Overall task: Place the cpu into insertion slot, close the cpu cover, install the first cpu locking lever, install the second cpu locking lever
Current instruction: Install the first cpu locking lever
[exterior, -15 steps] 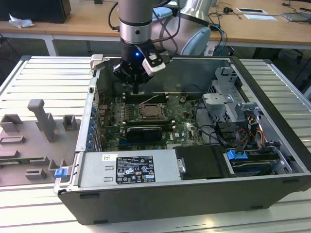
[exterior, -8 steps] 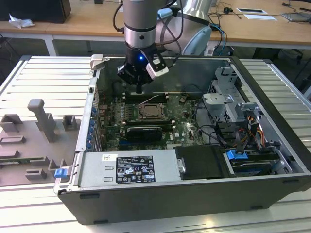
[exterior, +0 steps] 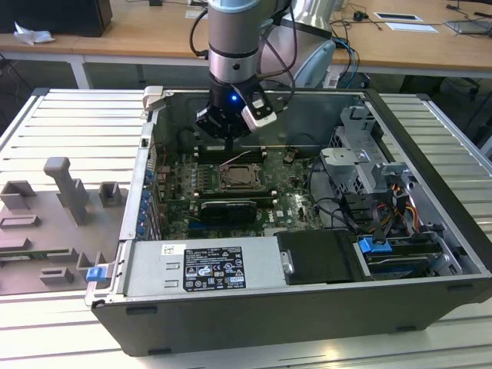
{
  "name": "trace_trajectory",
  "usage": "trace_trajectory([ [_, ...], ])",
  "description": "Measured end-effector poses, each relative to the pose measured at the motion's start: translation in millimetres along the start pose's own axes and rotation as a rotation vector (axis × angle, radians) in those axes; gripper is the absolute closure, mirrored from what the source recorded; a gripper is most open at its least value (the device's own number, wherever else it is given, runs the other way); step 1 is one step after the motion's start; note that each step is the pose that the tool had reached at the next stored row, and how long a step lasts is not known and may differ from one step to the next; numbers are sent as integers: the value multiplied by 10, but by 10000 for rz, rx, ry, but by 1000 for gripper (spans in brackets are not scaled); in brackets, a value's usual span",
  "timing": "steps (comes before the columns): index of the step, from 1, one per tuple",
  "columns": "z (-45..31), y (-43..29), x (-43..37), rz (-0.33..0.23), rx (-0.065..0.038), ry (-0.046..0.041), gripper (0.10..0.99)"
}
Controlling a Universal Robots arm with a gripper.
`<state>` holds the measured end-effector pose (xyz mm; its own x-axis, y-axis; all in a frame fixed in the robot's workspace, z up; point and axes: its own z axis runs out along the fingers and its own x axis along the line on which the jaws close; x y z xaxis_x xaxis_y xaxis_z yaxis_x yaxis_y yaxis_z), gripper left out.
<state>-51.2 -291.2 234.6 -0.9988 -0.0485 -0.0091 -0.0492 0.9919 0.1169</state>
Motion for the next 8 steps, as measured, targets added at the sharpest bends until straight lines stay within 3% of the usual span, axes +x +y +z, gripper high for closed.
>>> trace_trajectory([
  [8,76,-16,-153,0,0,-1,980],
])
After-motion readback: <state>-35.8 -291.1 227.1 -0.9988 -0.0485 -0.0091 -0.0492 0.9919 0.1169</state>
